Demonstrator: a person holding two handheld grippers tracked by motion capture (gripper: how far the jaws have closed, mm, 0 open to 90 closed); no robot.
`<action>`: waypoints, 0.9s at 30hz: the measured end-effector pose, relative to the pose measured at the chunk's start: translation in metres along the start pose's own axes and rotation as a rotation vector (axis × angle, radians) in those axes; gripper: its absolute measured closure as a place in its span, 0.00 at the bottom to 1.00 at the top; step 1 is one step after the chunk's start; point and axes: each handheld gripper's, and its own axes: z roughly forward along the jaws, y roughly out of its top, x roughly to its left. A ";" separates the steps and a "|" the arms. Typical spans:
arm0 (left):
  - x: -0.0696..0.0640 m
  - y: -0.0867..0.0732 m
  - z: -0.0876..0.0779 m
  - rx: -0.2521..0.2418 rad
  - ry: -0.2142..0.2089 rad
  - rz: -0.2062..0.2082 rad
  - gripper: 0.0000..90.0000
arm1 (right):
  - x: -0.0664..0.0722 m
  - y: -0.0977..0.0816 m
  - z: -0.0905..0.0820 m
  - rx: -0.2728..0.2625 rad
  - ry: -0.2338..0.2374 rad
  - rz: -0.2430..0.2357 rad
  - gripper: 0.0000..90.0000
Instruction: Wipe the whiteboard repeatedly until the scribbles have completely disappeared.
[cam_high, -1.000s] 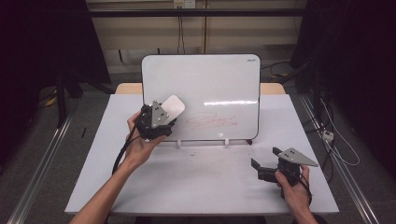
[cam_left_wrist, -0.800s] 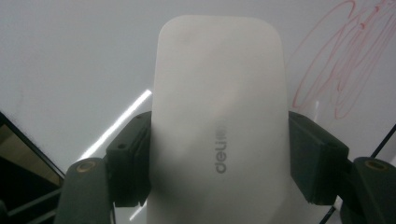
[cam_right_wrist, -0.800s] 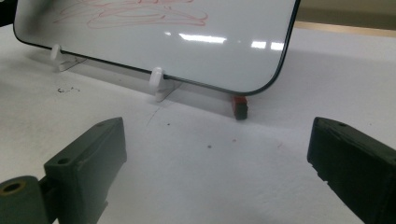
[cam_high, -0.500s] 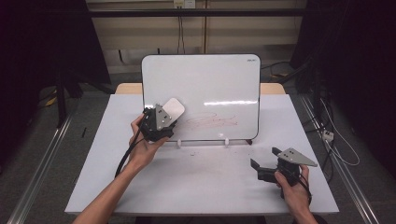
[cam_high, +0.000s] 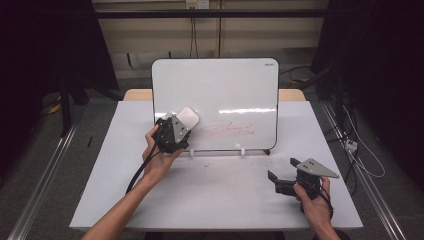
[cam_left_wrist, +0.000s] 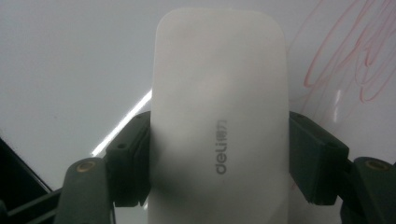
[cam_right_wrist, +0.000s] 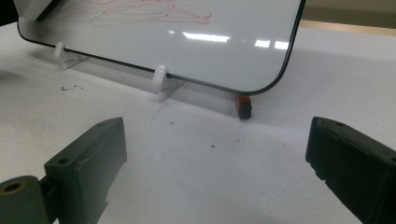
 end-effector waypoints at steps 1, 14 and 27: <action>0.000 0.000 0.000 0.001 0.001 -0.001 0.34 | 0.000 0.000 0.000 0.000 0.000 0.000 0.06; -0.019 0.003 0.002 0.013 -0.017 0.036 0.34 | 0.002 0.001 0.001 0.001 0.002 -0.005 0.06; -0.022 0.006 0.003 0.039 -0.045 0.057 0.34 | 0.000 0.000 -0.001 -0.003 0.002 0.001 0.06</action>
